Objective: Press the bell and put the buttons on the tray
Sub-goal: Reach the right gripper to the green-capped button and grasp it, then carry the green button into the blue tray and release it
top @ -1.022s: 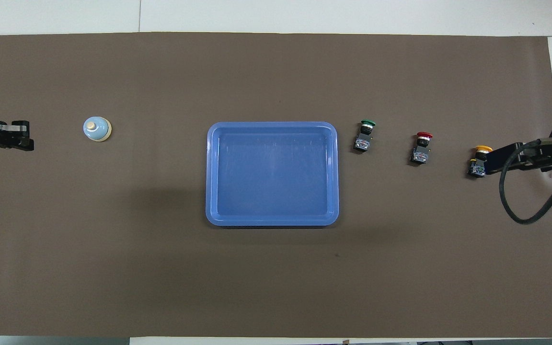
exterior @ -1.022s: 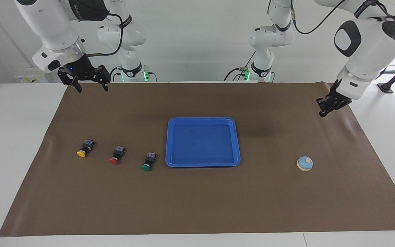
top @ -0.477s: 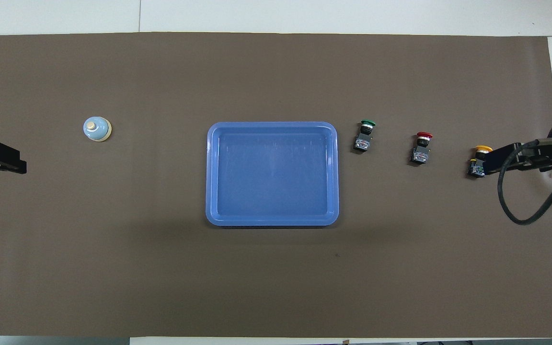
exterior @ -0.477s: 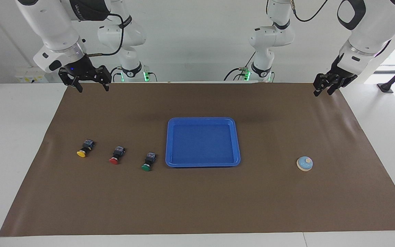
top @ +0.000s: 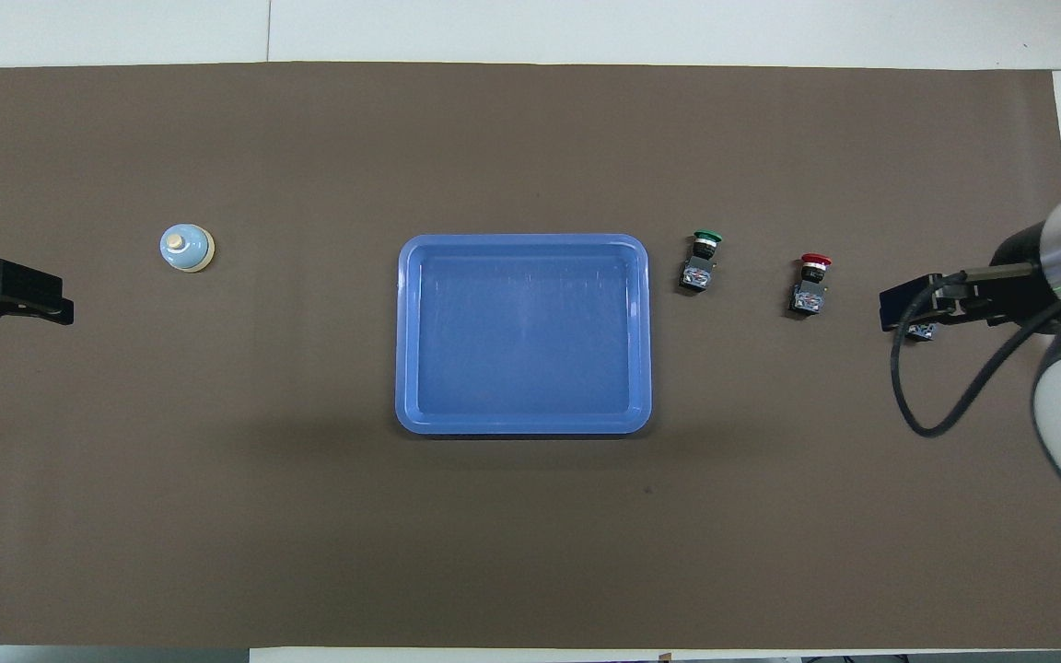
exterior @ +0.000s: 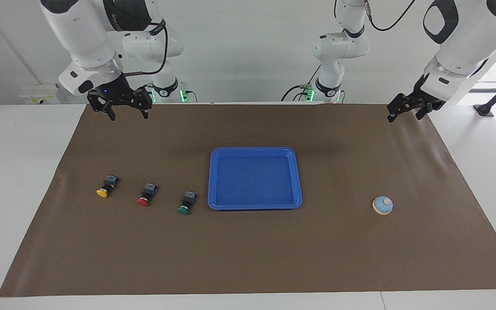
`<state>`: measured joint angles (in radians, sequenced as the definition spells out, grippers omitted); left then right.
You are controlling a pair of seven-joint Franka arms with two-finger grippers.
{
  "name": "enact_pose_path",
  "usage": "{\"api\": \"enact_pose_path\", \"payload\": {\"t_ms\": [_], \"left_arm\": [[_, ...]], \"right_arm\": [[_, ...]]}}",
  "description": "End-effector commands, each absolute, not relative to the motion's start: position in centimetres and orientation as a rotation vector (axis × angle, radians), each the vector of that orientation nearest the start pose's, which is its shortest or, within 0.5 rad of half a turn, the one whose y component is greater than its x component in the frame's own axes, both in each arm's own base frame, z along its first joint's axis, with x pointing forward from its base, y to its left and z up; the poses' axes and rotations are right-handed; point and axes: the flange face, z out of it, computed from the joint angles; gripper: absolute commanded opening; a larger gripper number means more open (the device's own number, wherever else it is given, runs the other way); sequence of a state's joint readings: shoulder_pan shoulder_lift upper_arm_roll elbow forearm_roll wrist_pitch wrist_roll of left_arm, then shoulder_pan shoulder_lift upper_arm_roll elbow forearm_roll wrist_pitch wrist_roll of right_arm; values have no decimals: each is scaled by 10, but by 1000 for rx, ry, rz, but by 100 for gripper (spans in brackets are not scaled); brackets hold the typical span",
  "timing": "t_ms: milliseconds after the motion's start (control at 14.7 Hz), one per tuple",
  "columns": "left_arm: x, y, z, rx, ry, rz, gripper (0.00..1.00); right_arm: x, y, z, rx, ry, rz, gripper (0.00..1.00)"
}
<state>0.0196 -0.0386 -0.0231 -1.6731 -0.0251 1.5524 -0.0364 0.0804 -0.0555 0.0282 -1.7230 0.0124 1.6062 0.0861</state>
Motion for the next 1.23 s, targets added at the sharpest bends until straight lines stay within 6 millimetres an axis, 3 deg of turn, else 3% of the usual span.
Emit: {"api": "enact_pose_path", "payload": {"t_ms": [0, 341, 681, 1022, 1158], "left_arm": [[538, -7, 601, -3180, 9, 151, 100], [537, -4, 599, -3191, 83, 157, 100], [540, -6, 602, -3192, 106, 96, 100], [537, -1, 608, -3190, 84, 75, 100], [536, 0, 609, -3190, 82, 73, 100]], "right_arm": [[546, 91, 543, -3142, 86, 80, 100], [596, 154, 447, -3127, 223, -27, 100], [636, 181, 354, -3151, 304, -132, 100], [646, 182, 307, -3106, 489, -168, 100], [645, 174, 298, -3110, 505, -151, 100]]}}
